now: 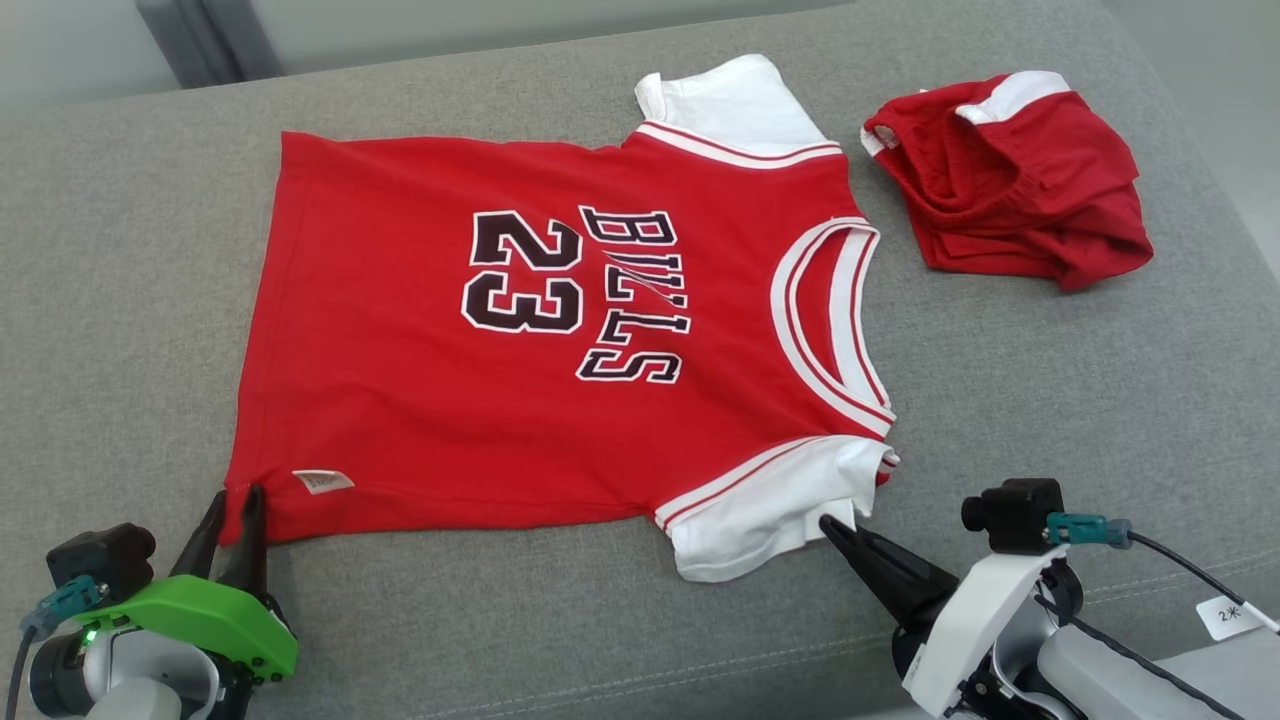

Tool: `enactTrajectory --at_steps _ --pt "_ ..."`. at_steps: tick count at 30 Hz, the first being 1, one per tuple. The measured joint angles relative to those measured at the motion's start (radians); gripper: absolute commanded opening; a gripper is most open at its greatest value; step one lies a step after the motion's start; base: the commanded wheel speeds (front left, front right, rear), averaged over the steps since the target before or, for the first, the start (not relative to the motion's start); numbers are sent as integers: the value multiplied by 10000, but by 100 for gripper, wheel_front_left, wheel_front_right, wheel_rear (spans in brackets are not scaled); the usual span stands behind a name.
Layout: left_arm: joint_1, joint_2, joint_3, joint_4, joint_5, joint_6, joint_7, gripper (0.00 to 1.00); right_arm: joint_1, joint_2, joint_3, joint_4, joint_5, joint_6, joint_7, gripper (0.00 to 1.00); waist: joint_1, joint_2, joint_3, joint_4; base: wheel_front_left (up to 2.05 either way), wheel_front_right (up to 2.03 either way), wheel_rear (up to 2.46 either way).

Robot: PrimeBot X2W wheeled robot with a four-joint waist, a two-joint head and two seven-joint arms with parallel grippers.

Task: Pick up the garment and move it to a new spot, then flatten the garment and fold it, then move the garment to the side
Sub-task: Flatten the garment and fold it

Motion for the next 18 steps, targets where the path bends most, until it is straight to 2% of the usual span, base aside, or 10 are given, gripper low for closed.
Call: enactTrajectory --at_steps 2,3,5,6,7,13,18 --pt "0 0 -36 -4 21 -2 -10 42 1 -31 2 0 0 0 0 0 0 0 -24 24 0 0 0" --pt "0 0 -56 -4 21 -15 -12 37 1 -48 2 2 0 0 2 0 0 1 -34 38 0 0 0" --pt "0 0 -90 -10 21 -56 -40 16 1 -73 4 2 2 0 27 0 0 0 -48 68 0 0 0" --pt "-1 0 -102 -13 21 -56 -42 13 1 -82 6 2 2 0 27 0 0 0 -52 84 0 0 0" --pt "-2 0 -102 -35 38 -61 -109 0 1 -105 8 0 2 0 27 0 0 1 -59 113 0 0 0" --pt "-4 0 36 -167 90 -82 -228 0 10 -105 -15 -132 188 0 10 0 0 0 -73 174 0 0 0" --pt "0 13 268 -493 90 -96 -318 0 287 44 -349 -533 1377 0 -130 0 0 0 -70 161 0 0 0"
